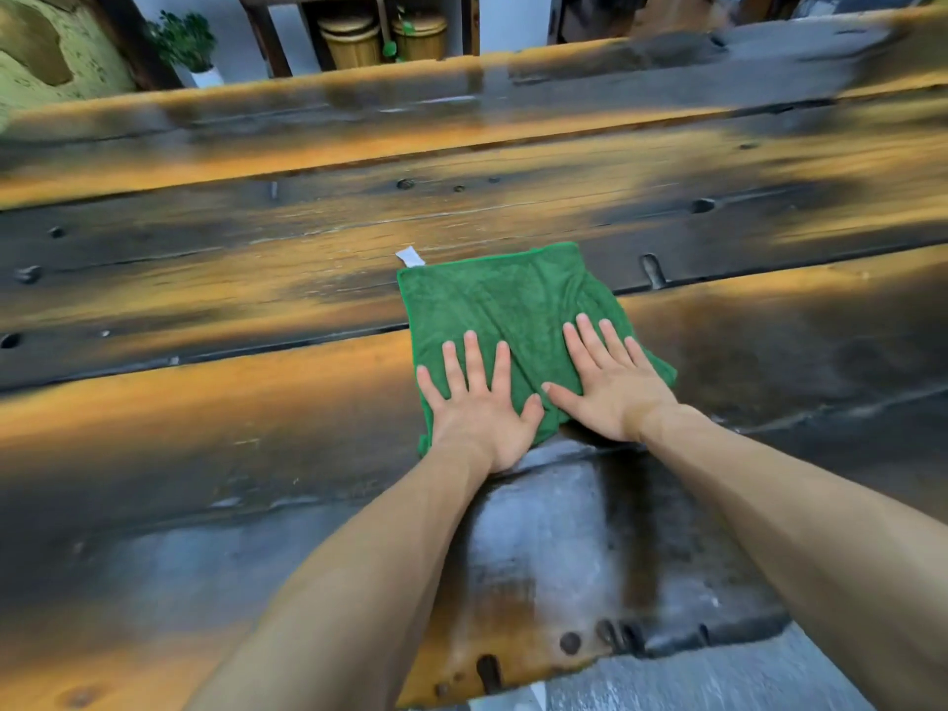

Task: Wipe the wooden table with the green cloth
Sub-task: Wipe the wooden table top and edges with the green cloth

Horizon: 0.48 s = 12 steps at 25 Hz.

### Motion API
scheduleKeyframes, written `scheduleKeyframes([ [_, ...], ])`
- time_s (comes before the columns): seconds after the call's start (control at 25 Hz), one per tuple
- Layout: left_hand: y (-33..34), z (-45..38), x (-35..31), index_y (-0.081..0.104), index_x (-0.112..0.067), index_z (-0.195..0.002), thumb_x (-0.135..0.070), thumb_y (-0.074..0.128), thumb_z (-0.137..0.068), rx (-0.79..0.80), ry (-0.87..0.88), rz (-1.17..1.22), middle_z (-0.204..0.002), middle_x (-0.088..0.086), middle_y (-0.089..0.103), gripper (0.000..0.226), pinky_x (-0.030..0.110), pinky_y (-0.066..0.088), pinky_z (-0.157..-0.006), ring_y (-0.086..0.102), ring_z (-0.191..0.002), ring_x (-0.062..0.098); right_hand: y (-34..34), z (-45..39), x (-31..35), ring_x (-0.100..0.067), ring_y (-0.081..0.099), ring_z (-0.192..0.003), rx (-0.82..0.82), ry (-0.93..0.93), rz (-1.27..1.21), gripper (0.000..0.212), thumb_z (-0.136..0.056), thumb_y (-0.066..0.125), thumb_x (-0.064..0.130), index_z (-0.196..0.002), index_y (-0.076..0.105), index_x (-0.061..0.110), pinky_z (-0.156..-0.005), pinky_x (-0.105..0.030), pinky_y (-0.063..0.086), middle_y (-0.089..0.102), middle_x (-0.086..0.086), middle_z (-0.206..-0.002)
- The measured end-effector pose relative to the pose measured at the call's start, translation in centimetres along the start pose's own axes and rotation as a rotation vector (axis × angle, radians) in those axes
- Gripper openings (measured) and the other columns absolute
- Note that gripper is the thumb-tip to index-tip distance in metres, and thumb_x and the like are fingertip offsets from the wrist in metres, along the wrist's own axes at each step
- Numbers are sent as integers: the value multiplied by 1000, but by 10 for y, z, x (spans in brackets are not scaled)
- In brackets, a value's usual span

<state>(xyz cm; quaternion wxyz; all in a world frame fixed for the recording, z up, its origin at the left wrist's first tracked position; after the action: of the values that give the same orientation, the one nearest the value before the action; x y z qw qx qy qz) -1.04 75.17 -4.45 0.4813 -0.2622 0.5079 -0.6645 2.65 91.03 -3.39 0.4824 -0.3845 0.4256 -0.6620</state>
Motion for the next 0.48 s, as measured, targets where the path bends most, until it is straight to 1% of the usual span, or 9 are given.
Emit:
scheduleKeyframes([
  [0.2,23,67,-16,-18,-28,-158,-68,17,-96,46,26,-6,-160,10,-36,81,69,-16,-112,-32,-147,37,23,73,-5,-19,-21,-150,29,26,-9,90,-92,24,73,-157,-15,24,-122,-43,-9,-25,4,-162],
  [0.48,49,145,-36,-23,-27,-156,-69,13,-95,93,87,-41,-156,11,-41,82,70,-17,-111,-37,-144,38,49,161,-8,-19,-31,-146,97,70,-33,92,-91,21,75,-154,-24,25,-120,-45,-14,-35,5,-157],
])
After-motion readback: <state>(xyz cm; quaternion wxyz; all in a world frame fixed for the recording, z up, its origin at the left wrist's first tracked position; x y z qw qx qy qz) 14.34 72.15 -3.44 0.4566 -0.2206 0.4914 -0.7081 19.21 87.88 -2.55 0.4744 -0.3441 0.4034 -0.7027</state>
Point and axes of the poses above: each hand's wrist, its own z-axis away from the middle knuckle, its own y-axis out of the palm, x = y × z, the point moved 6 cm from there along -z, towards the middle knuckle
